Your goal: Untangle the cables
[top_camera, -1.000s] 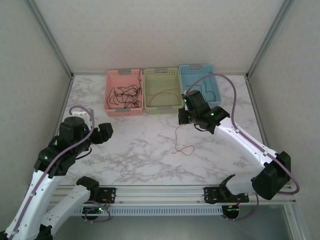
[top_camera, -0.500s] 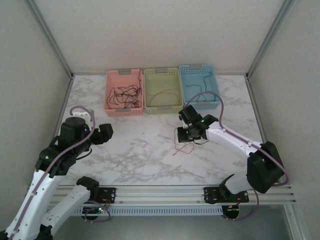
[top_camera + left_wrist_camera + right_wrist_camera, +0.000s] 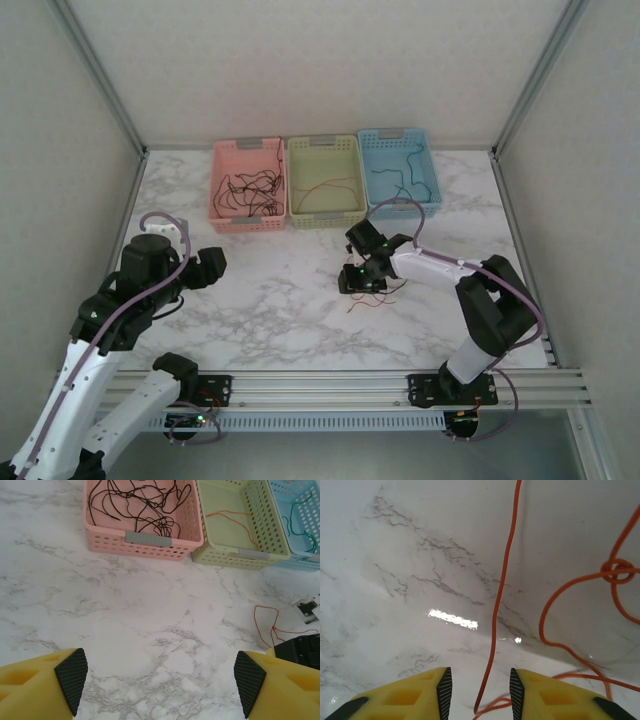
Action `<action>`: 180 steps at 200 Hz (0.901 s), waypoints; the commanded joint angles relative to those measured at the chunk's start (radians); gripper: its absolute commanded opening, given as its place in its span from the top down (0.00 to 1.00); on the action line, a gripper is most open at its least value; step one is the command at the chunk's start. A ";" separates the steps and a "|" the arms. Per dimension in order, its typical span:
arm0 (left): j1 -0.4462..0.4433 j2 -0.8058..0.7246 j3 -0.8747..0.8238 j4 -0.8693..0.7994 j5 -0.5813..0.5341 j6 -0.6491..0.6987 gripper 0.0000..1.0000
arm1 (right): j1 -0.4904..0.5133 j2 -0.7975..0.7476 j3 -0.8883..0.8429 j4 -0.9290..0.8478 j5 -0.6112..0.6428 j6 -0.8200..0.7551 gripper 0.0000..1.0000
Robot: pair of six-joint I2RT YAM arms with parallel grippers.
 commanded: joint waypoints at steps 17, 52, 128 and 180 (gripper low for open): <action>-0.003 -0.006 -0.011 -0.014 -0.007 0.013 0.21 | 0.016 0.057 0.013 0.009 0.008 0.006 0.61; -0.002 -0.008 -0.011 -0.015 -0.009 0.012 0.21 | 0.030 0.076 0.036 -0.032 0.059 -0.011 0.69; -0.003 -0.008 -0.011 -0.013 -0.010 0.012 0.21 | 0.035 -0.042 0.097 -0.148 0.278 -0.108 0.94; -0.003 -0.012 -0.011 -0.015 -0.014 0.011 0.21 | 0.033 -0.004 0.126 -0.189 0.437 -0.168 0.64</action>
